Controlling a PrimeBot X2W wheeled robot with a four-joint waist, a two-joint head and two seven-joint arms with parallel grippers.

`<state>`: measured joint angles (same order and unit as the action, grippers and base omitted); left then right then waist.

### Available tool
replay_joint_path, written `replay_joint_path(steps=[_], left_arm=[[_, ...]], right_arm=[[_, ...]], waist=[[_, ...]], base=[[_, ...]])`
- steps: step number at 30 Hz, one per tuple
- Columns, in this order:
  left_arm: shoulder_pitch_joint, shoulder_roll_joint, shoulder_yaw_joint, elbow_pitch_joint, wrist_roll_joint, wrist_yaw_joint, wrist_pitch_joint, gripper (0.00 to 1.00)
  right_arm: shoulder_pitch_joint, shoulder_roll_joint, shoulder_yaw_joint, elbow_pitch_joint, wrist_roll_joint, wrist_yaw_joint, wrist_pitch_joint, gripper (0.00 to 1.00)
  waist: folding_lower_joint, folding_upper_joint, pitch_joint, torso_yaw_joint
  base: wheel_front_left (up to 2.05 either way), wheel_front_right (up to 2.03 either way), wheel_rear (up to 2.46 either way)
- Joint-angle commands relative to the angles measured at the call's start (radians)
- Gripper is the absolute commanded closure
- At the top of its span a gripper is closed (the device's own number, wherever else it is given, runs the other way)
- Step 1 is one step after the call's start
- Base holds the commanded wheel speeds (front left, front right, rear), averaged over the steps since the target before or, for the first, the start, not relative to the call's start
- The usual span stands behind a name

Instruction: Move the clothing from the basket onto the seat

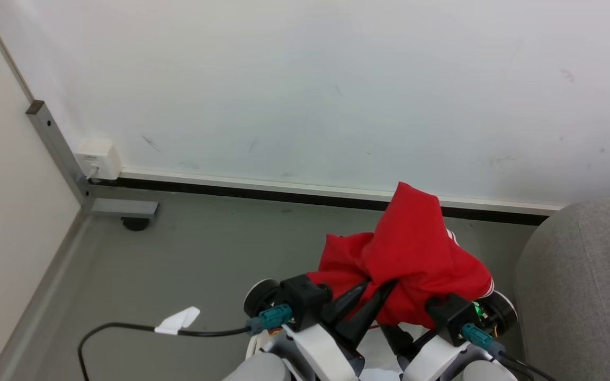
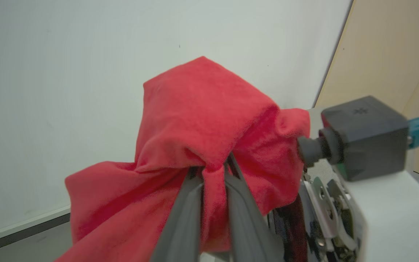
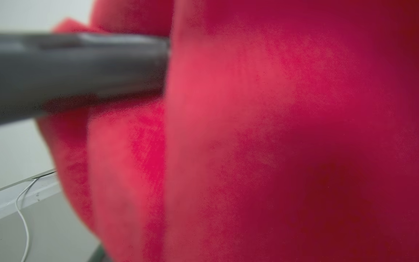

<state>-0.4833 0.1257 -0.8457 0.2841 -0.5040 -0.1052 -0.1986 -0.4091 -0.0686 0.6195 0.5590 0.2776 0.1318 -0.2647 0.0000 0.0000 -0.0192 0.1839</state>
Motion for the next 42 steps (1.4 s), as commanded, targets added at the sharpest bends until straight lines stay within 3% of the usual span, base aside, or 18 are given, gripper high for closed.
replay_joint_path(steps=[1, 29, 31, 32, 33, 42], left_arm=[[0.009, 0.0, -0.002, 0.0, -0.011, -0.005, 0.001, 1.0], [-0.023, 0.039, 0.054, 0.036, -0.051, 0.028, -0.033, 1.0], [-0.021, 0.041, 0.056, 0.035, -0.052, 0.032, -0.035, 0.53], [-0.019, 0.041, 0.057, 0.033, -0.052, 0.033, -0.037, 0.12], [-0.017, 0.04, 0.059, 0.031, -0.053, 0.034, -0.037, 0.0], [0.005, 0.057, 0.061, 0.006, -0.042, 0.026, -0.05, 0.0]], right_arm=[[-0.008, 0.002, -0.022, -0.006, -0.015, -0.002, 0.001, 1.0], [0.046, 0.007, -0.031, -0.119, -0.001, -0.002, 0.0, 1.0], [0.047, 0.007, -0.037, -0.123, -0.004, -0.002, 0.0, 1.0], [0.048, 0.006, -0.042, -0.127, -0.006, -0.002, 0.0, 1.0], [0.051, 0.004, -0.048, -0.131, -0.008, -0.002, 0.0, 1.0], [0.078, -0.024, -0.128, -0.168, -0.028, -0.002, 0.0, 1.0]], waist=[[0.0, 0.0, 0.0, 0.006], [0.0, 0.0, 0.026, -0.086], [0.0, 0.0, 0.025, -0.094], [0.0, 0.0, 0.024, -0.098], [0.0, 0.0, 0.024, -0.103], [0.0, 0.0, 0.031, -0.164]], base=[[0.0, 0.0, 0.0], [0.0, 0.0, 0.0], [0.0, 0.0, 0.0], [0.0, 0.0, 0.0], [0.0, 0.0, 0.0], [0.0, 0.0, 0.0]])
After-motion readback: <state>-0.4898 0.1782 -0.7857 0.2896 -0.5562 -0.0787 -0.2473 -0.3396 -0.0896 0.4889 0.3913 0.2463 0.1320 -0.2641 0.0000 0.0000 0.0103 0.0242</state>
